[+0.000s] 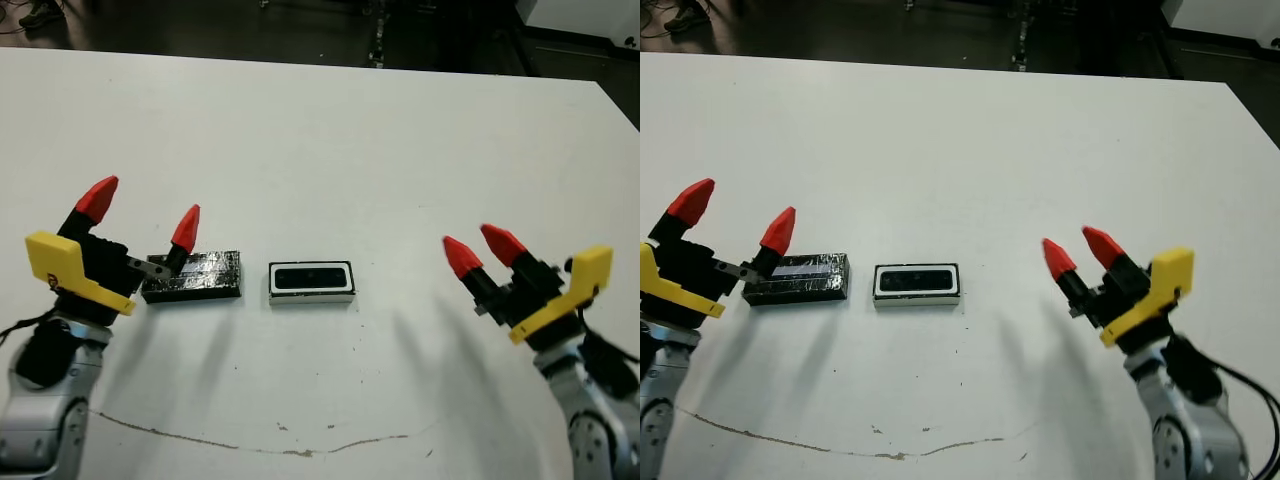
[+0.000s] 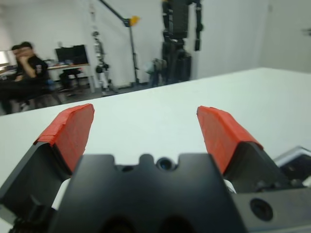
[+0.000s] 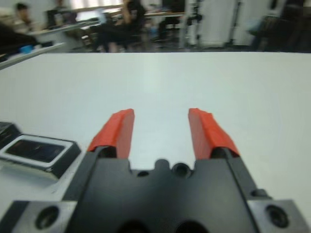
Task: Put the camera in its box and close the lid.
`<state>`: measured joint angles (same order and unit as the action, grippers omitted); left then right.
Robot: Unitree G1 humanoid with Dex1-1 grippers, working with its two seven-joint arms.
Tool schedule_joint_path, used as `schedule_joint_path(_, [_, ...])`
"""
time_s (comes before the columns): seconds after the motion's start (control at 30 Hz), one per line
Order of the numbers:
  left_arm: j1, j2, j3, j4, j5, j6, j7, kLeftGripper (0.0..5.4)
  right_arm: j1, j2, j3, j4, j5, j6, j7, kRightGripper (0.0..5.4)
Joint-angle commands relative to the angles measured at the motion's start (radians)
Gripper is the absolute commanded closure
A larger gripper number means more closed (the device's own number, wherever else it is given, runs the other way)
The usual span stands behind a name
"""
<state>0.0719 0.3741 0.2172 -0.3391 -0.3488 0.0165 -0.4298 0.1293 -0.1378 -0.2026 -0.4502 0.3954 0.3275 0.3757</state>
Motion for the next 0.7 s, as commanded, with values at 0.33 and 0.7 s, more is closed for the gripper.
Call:
schedule_joint_path(0.33, [-0.174, 0.385, -0.007, 0.093, -0.033, 0.191, -0.371, 0.0, 0.029, 0.044, 0.056, 0.047, -0.056, -0.119, -0.081, 4.49])
schedule_joint_path(0.7, [-0.58, 0.544, -0.224, 0.529, -0.044, 0.221, -0.987, 0.0, 0.02, 0.05, 0.089, 0.068, -0.061, -0.135, -0.107, 5.38])
